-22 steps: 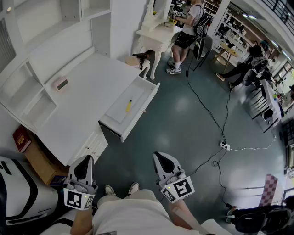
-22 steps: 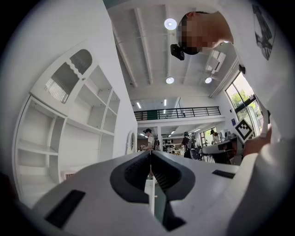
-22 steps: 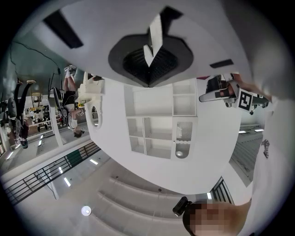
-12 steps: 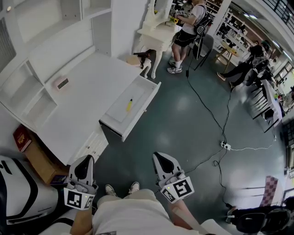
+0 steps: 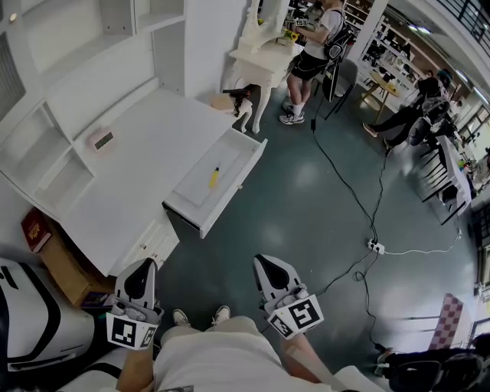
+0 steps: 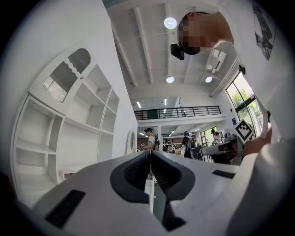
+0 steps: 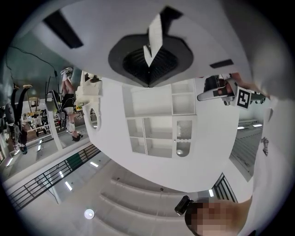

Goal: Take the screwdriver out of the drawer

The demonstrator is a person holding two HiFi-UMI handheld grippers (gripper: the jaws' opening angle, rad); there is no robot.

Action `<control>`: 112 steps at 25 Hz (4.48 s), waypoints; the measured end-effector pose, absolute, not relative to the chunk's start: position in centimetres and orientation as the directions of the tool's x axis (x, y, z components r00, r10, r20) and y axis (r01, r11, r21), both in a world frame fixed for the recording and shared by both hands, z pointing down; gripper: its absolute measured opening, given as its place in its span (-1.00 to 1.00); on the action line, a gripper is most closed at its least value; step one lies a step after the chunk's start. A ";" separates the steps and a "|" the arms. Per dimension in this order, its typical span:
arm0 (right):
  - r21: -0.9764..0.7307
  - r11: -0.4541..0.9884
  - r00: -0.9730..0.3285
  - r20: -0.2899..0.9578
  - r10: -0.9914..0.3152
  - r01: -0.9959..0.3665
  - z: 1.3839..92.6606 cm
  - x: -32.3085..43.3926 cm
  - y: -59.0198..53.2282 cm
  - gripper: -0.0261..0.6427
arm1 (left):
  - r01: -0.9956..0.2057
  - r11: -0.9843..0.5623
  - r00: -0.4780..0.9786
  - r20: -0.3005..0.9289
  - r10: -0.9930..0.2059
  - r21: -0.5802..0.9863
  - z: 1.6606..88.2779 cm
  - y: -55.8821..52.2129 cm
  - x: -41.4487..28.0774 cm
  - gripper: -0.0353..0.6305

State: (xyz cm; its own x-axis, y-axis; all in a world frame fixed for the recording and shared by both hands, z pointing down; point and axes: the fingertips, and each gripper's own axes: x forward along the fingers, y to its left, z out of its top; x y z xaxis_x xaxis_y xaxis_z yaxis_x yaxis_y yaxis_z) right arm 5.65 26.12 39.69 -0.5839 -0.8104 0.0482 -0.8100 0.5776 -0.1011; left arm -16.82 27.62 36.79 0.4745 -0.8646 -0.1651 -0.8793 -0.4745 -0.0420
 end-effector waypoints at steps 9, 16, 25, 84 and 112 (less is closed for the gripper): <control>-0.142 0.630 -0.635 -0.007 -0.772 -0.764 39.9 6.9 25.7 -0.89 | -0.903 -0.429 0.424 -0.189 -0.885 -0.016 36.9 26.8 -15.6 -0.51; -0.168 0.637 -0.647 0.001 -0.763 -0.752 41.3 9.0 24.8 -0.89 | -0.949 -0.316 0.313 -0.176 -0.933 -0.009 37.3 25.4 -16.0 0.46; -0.198 0.631 -0.647 0.022 -0.762 -0.750 42.5 9.4 22.1 -0.89 | -0.950 -0.311 0.310 -0.137 -0.941 -0.018 38.0 22.4 -15.7 0.47; -0.320 0.432 -0.523 0.306 -0.795 -0.843 53.1 13.3 -12.6 -0.89 | -0.811 -0.570 0.535 0.560 -0.633 0.131 75.0 -22.4 -1.2 0.31; -0.375 0.403 -0.529 0.344 -0.776 -0.835 57.9 14.8 -11.1 -0.89 | -0.786 -0.616 0.348 0.858 -0.379 0.046 86.5 -23.3 -0.8 -0.57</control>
State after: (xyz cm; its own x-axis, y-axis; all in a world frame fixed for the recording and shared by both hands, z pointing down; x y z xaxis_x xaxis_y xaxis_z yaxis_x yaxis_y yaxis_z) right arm 14.82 -11.09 57.91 -0.5287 -0.7759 0.3441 -0.8350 0.4027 -0.3750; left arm -0.84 -23.35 86.50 0.3475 -0.3791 0.8576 -0.7864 -0.6160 0.0463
